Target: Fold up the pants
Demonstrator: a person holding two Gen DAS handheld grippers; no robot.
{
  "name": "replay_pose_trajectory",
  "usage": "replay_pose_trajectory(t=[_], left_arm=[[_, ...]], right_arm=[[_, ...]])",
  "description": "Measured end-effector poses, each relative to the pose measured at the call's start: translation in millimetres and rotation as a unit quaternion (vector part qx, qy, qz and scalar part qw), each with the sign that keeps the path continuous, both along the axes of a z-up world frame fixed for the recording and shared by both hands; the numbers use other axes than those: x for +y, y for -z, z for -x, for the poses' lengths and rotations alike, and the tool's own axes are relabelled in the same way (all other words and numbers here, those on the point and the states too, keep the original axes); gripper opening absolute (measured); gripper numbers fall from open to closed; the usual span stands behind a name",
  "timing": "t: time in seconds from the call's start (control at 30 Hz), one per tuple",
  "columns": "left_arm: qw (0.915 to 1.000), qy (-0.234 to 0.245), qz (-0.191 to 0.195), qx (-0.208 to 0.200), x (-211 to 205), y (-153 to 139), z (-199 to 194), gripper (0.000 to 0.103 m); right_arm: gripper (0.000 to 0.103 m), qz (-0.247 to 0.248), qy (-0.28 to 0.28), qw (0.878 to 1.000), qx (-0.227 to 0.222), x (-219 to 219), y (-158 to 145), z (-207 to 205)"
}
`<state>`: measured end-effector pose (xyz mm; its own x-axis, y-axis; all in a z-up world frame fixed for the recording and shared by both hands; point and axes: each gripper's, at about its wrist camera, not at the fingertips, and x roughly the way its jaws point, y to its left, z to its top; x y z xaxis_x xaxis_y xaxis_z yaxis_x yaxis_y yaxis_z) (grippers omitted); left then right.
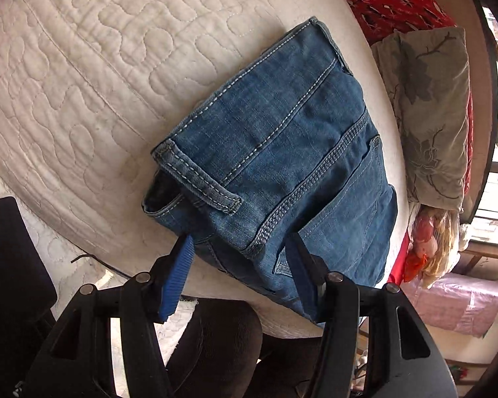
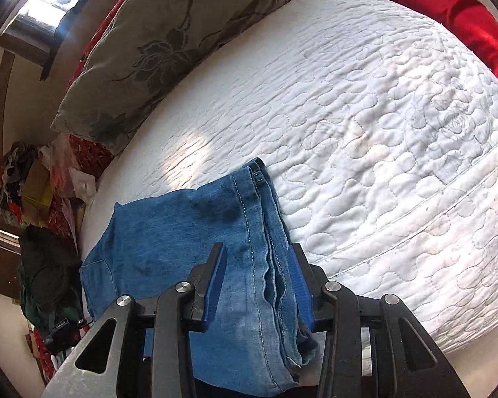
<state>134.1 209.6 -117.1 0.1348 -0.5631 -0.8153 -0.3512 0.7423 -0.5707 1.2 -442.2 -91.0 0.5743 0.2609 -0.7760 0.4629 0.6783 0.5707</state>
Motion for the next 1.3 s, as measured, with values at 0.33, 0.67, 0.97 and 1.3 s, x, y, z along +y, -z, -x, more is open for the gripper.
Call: replay_pose_trajectory(t=[0.33,0.67,0.97,1.3], left_arm=[[0.9986,-0.034,0.034,0.024,4.0,10.2,3.8,0.056],[0.9984,-0.032,0.003,0.046,-13.0,16.9,-0.2,0.056],[0.9957,-0.04,-0.039,0.074,-32.5,2.2,1.7,0.018],[0.9952,-0.024,-0.051,0.08,-46.8,19.4,19.8,0.02]], right_arm=[[0.043,-0.036,-0.033,0.999,-0.02,36.3,7.1,42.4],[0.044,-0.004,-0.023,1.0,-0.012,42.7,10.3,70.3],[0.015,0.098,-0.128,0.987,-0.006,66.0,-7.9,53.9],[0.016,0.136,-0.149,0.978,0.048,52.7,11.0,36.9]])
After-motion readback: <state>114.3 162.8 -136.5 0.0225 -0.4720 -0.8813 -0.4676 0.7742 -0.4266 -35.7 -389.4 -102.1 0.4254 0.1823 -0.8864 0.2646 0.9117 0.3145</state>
